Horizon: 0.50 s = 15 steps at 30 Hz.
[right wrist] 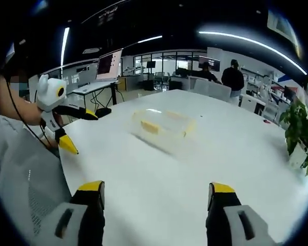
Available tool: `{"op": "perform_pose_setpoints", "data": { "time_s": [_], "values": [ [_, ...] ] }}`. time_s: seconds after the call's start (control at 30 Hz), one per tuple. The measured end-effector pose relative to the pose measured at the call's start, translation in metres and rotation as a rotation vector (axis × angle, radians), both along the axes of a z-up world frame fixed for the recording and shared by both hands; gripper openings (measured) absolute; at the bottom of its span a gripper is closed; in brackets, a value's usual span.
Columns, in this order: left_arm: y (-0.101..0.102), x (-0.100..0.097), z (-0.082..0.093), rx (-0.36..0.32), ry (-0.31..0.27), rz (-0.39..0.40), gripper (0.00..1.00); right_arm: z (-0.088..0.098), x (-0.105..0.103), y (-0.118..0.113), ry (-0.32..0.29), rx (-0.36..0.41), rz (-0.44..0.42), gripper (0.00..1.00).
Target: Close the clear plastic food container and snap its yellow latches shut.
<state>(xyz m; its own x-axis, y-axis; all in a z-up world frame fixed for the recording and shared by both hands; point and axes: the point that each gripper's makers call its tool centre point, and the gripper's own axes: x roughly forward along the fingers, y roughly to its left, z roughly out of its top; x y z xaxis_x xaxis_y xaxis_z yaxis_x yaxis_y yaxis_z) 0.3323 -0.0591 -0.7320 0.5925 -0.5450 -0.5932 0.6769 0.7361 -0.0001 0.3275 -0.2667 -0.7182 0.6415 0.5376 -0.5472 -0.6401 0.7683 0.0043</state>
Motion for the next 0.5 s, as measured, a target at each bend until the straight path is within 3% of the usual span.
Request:
{"op": "perform_pose_setpoints", "data": {
  "time_s": [0.37, 0.5],
  "values": [
    [0.013, -0.017, 0.002, -0.014, -0.003, 0.050, 0.90, 0.007, -0.005, -0.020, -0.033, -0.034, -0.032, 0.82],
    [0.017, -0.017, 0.004, -0.041, 0.003, 0.079, 0.93, 0.008, -0.010, -0.028, -0.023, -0.014, -0.062, 0.83]
  ]
}}
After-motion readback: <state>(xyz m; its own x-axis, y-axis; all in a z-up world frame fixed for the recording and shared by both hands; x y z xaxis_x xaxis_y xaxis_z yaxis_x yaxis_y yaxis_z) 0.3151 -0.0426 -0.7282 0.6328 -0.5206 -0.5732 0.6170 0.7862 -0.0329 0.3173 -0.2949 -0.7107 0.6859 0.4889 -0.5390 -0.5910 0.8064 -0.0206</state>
